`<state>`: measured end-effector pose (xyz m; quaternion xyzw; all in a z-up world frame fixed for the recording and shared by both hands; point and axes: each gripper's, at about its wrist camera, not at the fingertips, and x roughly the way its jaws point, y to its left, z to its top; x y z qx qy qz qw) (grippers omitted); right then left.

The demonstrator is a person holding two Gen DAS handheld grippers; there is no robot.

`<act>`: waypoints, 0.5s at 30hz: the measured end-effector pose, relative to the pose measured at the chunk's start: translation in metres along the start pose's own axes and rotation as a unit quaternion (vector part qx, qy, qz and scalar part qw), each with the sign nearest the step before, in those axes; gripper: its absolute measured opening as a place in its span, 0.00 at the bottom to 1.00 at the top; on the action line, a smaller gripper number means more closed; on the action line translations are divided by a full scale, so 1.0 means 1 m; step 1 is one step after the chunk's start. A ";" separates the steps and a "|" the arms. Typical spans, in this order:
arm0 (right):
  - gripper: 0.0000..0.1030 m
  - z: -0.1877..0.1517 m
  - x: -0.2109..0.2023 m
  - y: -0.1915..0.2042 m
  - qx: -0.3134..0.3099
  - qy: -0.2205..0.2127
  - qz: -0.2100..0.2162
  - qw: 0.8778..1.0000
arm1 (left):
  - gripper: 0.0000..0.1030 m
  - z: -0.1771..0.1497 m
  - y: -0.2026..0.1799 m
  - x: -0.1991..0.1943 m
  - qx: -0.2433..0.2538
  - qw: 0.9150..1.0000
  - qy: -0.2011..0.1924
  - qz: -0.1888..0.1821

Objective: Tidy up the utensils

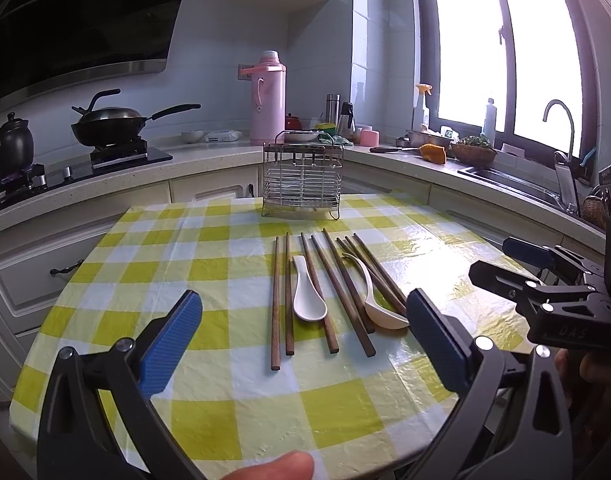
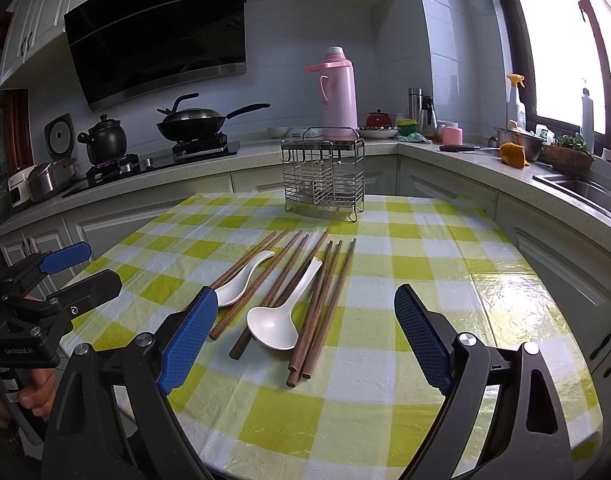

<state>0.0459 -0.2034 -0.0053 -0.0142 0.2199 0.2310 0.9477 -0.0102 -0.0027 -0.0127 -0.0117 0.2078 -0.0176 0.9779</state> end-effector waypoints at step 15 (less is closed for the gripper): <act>0.82 0.001 0.000 0.001 0.000 -0.001 -0.001 1.000 | 0.96 0.001 0.000 -0.001 0.001 1.000 -0.001 0.002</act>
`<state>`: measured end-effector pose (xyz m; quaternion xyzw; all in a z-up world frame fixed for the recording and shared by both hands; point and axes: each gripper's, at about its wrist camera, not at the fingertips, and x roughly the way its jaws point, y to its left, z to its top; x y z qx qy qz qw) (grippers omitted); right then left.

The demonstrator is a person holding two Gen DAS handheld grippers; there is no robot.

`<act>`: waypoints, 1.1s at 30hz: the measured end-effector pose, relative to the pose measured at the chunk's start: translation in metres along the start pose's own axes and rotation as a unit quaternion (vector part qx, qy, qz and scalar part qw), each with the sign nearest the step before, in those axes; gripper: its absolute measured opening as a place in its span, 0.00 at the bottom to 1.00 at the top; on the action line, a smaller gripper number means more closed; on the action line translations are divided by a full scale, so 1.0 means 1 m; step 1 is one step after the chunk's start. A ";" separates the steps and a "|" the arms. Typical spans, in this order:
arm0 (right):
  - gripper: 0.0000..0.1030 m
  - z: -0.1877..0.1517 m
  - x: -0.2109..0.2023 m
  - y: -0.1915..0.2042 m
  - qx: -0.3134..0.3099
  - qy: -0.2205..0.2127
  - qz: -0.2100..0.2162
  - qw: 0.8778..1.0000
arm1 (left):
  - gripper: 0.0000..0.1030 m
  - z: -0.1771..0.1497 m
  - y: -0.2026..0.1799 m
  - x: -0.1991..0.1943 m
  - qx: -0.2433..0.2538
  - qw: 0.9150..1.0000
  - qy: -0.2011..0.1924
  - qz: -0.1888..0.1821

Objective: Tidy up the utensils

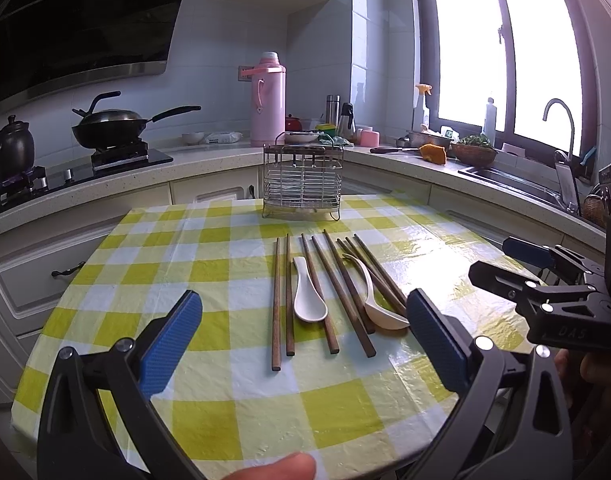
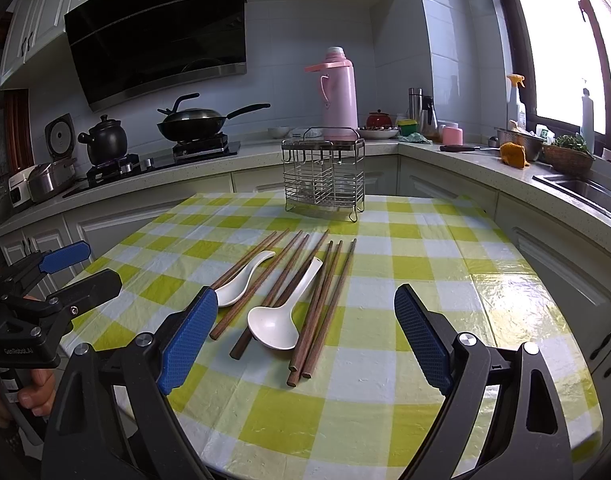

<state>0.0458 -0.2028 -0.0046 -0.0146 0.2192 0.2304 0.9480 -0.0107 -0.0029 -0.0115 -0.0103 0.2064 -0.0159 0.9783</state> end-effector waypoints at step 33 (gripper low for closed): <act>0.82 -0.005 0.013 -0.021 0.029 0.036 -0.043 0.998 | 0.96 -0.001 0.028 0.004 -0.016 0.993 0.022 0.112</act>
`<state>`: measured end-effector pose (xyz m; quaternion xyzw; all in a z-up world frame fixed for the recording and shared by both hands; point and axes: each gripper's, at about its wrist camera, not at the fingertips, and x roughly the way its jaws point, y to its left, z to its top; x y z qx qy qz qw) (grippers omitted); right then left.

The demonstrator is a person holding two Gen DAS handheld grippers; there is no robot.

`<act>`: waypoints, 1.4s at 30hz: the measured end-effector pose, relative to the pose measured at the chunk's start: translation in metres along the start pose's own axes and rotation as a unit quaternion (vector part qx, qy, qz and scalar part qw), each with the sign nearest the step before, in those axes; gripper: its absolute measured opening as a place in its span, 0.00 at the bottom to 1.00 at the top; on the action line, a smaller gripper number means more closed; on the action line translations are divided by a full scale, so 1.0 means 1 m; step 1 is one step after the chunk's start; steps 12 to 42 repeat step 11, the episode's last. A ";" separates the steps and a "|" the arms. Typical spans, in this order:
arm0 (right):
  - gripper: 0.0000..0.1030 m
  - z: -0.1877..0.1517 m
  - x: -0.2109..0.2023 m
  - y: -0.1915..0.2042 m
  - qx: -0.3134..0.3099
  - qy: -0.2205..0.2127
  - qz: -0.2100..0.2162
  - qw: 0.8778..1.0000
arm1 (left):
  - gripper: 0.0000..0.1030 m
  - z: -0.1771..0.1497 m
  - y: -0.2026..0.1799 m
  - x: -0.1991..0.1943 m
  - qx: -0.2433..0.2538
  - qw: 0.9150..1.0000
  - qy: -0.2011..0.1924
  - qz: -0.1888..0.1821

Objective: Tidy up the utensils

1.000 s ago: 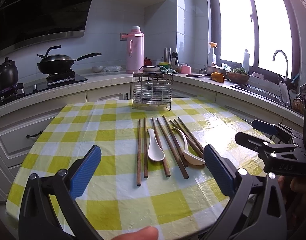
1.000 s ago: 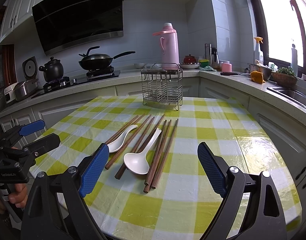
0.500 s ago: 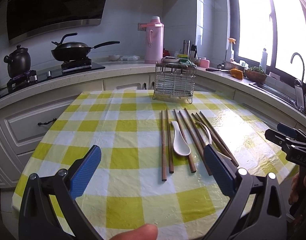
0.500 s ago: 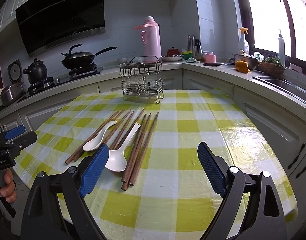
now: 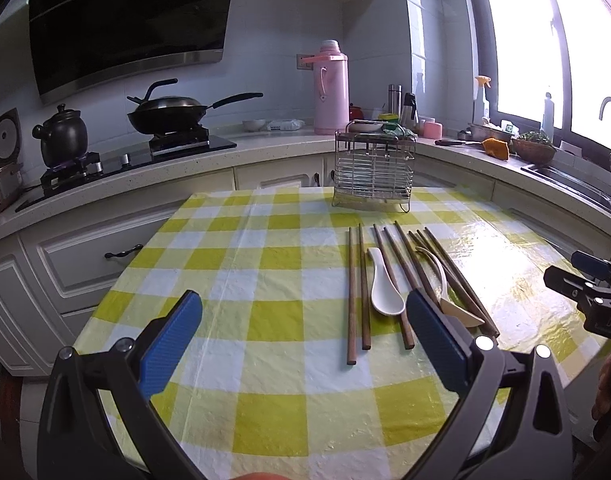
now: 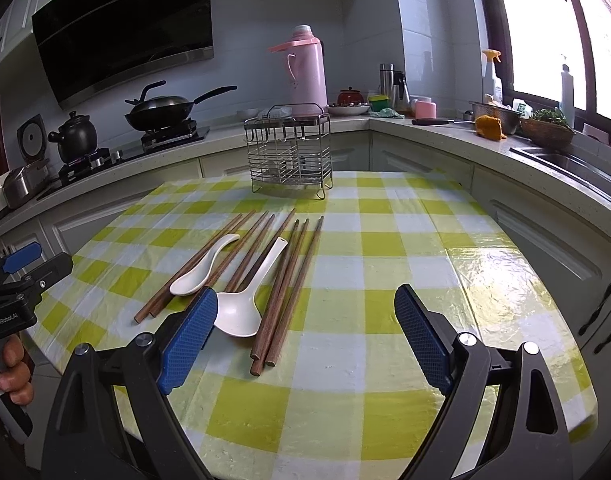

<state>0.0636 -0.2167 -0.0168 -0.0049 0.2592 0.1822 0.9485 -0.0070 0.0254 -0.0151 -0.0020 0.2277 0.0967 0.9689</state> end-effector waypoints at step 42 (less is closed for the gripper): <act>0.82 -0.001 -0.001 -0.001 0.003 0.003 0.004 1.000 | 0.96 0.001 -0.007 0.006 0.008 0.999 0.028 -0.018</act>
